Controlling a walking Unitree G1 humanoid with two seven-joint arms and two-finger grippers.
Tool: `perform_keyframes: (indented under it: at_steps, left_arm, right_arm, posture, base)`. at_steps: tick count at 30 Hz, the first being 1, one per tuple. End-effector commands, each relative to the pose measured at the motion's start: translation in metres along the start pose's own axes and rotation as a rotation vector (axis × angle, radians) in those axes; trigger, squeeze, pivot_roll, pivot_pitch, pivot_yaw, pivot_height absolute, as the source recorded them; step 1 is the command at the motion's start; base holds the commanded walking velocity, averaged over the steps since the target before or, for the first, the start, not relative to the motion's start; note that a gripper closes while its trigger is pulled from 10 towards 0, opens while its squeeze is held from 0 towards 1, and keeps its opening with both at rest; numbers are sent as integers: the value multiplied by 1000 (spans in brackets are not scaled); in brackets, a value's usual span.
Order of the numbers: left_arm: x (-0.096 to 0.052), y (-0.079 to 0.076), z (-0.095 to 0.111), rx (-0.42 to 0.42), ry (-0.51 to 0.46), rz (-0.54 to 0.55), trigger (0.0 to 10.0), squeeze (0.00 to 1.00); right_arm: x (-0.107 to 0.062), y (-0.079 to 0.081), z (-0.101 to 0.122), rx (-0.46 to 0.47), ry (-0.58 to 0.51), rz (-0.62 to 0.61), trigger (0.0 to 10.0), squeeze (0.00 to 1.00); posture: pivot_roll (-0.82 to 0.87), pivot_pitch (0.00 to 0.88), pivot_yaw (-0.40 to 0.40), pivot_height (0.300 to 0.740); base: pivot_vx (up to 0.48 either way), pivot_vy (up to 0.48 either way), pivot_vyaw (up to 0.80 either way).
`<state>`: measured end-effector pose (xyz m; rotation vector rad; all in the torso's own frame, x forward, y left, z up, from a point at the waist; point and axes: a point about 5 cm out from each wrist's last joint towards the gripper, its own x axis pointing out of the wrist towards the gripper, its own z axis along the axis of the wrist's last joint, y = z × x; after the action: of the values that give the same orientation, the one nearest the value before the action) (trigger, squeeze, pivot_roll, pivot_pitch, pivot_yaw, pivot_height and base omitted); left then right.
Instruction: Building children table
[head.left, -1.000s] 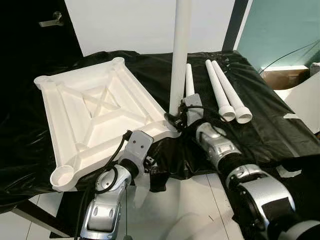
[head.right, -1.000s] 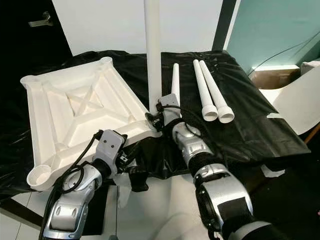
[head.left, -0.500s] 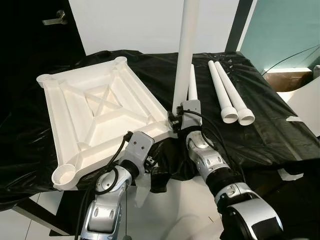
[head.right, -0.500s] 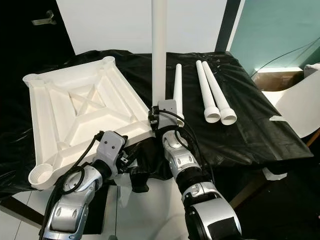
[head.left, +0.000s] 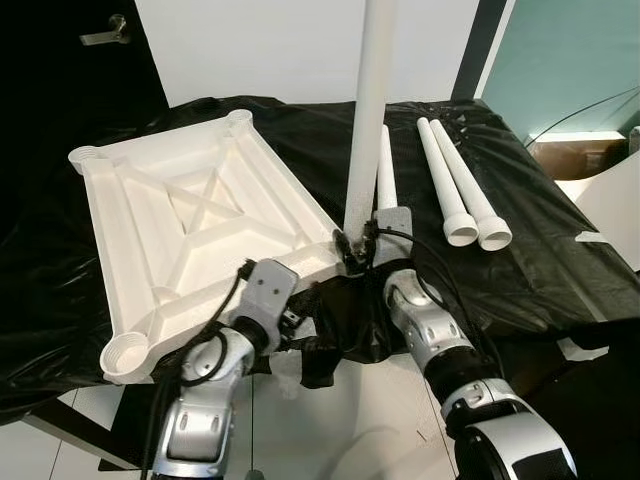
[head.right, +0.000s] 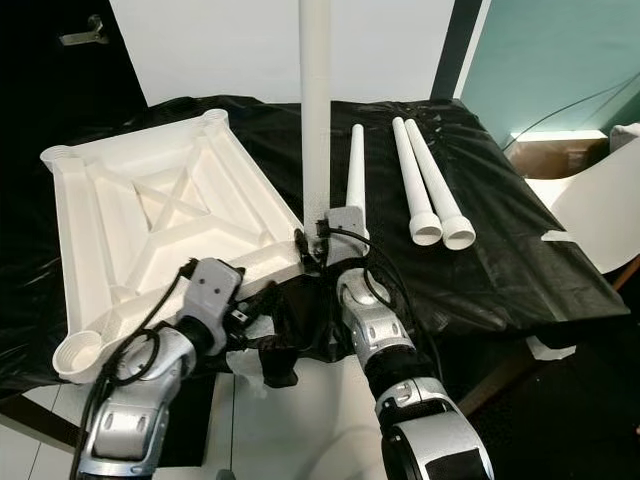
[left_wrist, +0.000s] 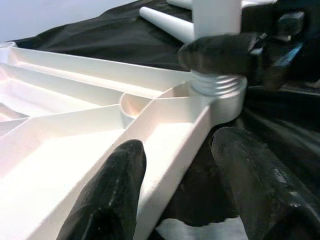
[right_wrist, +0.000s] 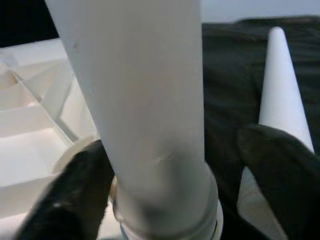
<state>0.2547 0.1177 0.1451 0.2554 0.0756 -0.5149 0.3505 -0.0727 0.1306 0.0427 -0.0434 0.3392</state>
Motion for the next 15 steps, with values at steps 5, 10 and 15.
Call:
perform_keyframes:
  at_steps: [5, 10, 15]
  left_arm:
    - [1, 16, -2, 26, 21, 122, 10000, 0]
    - [2, 25, -8, 61, 73, 122, 10000, 0]
    - [3, 17, -19, 155, 151, 17, 10000, 0]
  right_arm:
    - [-7, -3, 0, 9, -29, 43, 10000, 1000]
    - [-20, -9, -8, -10, -10, 65, 10000, 0]
    - [-30, -21, -15, -19, 14, 26, 10000, 0]
  posture:
    - [106, 0, -30, 740]
    - [94, 0, -20, 740]
    - [80, 0, -8, 740]
  base:
    - [0, 0, 0]
    - [0, 0, 0]
    - [0, 0, 0]
